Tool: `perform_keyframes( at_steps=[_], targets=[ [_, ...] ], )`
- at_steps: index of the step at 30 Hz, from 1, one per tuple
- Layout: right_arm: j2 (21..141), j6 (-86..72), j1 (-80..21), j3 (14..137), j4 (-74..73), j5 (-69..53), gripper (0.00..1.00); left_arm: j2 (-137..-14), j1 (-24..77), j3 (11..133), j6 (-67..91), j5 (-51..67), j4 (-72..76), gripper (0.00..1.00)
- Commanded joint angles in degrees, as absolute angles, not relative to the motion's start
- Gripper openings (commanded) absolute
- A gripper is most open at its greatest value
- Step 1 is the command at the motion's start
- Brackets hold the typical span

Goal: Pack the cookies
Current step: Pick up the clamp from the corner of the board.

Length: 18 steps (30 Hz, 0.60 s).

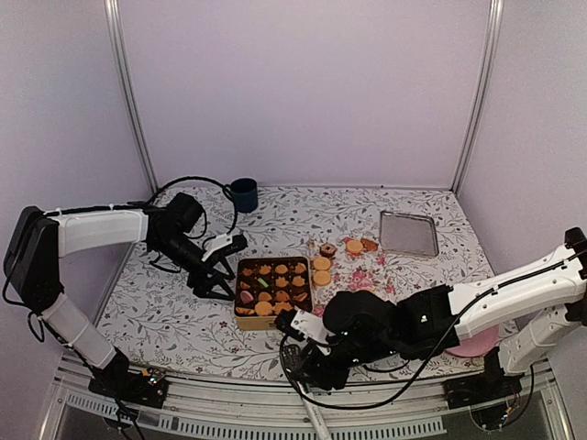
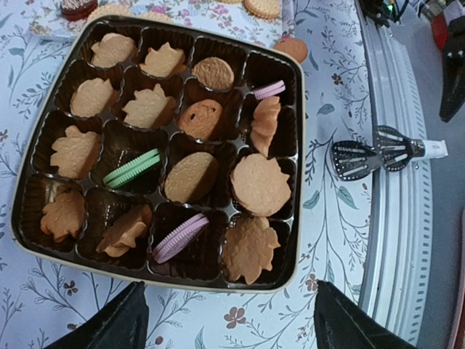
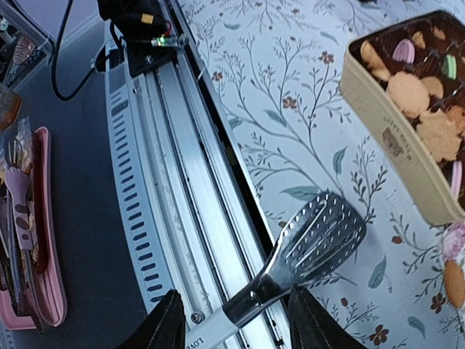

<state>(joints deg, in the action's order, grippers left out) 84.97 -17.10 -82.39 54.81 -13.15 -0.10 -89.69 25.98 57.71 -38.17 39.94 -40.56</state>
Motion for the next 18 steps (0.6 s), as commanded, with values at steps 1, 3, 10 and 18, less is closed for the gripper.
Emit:
perform_keyframes(
  at_steps=[1, 3, 10, 18],
  targets=[
    [90.1, -22.9, -84.6, 57.5, -18.2, 2.1, 0.5, -89.5, 26.4, 58.4, -39.0, 39.2, -41.8, 0.79],
    [92.8, -24.4, -85.3, 58.9, -20.1, 2.9, 0.5, -89.2, 26.3, 58.2, -39.1, 39.1, -42.0, 0.79],
    [99.2, -25.8, -86.3, 62.7, -21.5, 2.0, 0.48, -88.4, 26.1, 57.0, -39.3, 38.1, -42.0, 0.79],
    [98.3, -28.1, -86.3, 60.6, -24.2, 3.5, 0.38, -87.7, 25.7, 57.0, -39.9, 37.6, -42.4, 0.79]
  ],
)
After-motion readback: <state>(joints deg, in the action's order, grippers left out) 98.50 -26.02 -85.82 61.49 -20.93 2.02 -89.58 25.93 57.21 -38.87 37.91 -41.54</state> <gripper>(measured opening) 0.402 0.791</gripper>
